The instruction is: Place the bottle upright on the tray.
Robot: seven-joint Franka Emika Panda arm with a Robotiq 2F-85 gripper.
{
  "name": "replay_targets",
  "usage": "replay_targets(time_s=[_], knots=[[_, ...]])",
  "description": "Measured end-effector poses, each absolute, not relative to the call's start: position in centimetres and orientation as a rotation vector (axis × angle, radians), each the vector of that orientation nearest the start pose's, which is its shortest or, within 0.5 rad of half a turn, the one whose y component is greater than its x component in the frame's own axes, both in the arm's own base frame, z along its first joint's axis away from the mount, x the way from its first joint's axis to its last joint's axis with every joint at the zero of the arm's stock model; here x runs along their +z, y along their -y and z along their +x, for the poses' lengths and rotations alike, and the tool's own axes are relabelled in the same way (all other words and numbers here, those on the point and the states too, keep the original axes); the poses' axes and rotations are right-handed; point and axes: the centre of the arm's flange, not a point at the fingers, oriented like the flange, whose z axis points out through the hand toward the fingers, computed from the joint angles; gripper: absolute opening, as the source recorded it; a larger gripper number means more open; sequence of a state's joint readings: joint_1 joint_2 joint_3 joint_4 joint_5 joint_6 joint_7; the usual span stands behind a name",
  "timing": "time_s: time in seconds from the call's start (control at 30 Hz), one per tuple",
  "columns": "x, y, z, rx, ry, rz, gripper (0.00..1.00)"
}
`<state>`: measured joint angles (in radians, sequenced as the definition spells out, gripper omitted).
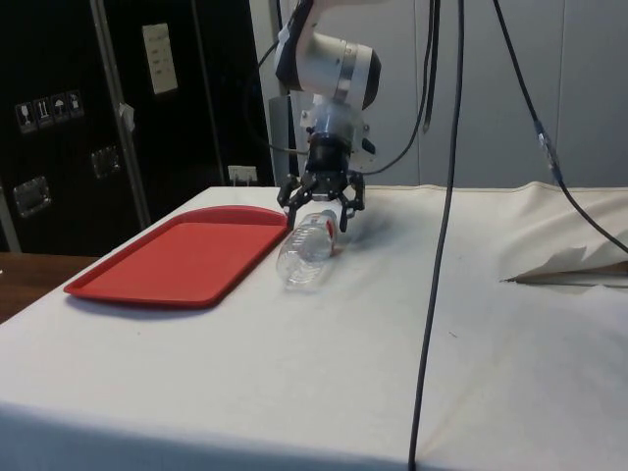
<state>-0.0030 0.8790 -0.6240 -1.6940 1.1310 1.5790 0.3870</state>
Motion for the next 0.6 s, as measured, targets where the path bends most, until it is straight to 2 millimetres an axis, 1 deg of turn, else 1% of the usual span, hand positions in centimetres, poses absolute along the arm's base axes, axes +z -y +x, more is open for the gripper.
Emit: replay_targets(time_s=[0.6], knots=[[12.45, 24.26, 54.98, 0.805, -1.655, -1.733, 1.0]])
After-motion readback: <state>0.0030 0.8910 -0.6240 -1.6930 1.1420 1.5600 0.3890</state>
